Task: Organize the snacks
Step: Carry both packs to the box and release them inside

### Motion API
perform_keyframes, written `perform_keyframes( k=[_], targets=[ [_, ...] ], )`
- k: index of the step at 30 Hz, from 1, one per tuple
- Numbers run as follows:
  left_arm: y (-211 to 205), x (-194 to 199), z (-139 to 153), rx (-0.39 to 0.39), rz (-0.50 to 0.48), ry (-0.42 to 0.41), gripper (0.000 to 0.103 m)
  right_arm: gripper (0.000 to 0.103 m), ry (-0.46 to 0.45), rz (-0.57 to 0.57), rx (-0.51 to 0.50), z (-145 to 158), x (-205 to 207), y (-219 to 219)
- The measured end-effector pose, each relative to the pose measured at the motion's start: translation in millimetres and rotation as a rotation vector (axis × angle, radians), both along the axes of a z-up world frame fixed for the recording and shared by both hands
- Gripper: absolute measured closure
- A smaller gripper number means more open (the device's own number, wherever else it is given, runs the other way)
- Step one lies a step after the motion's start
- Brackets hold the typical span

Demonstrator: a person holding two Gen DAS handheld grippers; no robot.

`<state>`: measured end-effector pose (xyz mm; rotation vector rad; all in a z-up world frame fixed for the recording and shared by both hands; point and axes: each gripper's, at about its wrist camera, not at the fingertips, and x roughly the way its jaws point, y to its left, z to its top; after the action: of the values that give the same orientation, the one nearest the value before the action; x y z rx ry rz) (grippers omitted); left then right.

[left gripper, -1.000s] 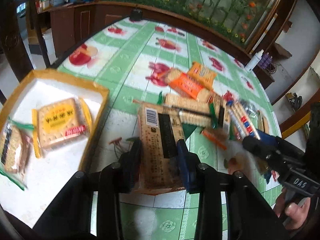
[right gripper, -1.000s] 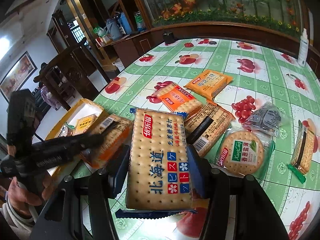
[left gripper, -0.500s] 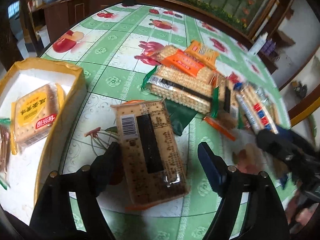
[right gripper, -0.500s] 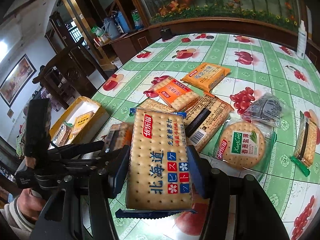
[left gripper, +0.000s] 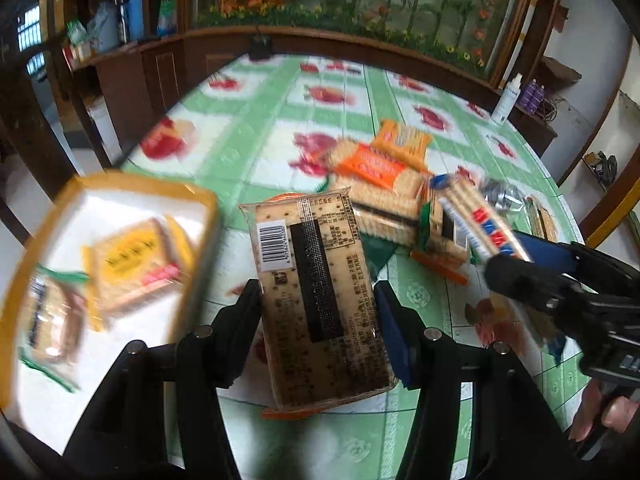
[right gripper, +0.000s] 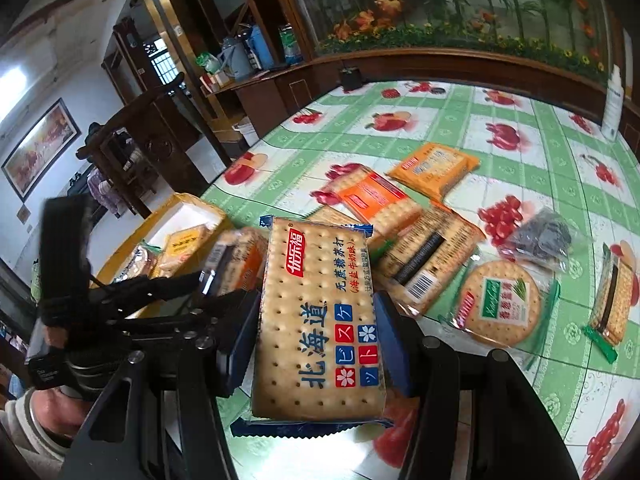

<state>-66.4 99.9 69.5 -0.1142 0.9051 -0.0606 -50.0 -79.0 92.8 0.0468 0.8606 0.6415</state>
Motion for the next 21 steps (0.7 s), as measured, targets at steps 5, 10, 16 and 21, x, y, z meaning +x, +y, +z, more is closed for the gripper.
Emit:
perform_keyframes(
  k=[5,10,16,21],
  targets=[
    [25.5,-15.0,20.8,0.023,0.033,-0.042,0.045,0.047,-0.024,0.042,0.013,10.6,-0.9,25.7],
    [59.8,-26.2,29.8,0.049,0.093,-0.062,0.045,0.047,-0.041,0.112,0.009,18.5,-0.9,65.8],
    [107.4,-36.8,26.0,0.050,0.176,-0.056,0.045,0.047,-0.050,0.198,-0.006,22.5,0.2,118.3],
    [139.8,-42.8,20.5,0.046,0.227,-0.046,0.045,0.047,-0.042,0.264,-0.018,18.9,4.7,161.2]
  ],
)
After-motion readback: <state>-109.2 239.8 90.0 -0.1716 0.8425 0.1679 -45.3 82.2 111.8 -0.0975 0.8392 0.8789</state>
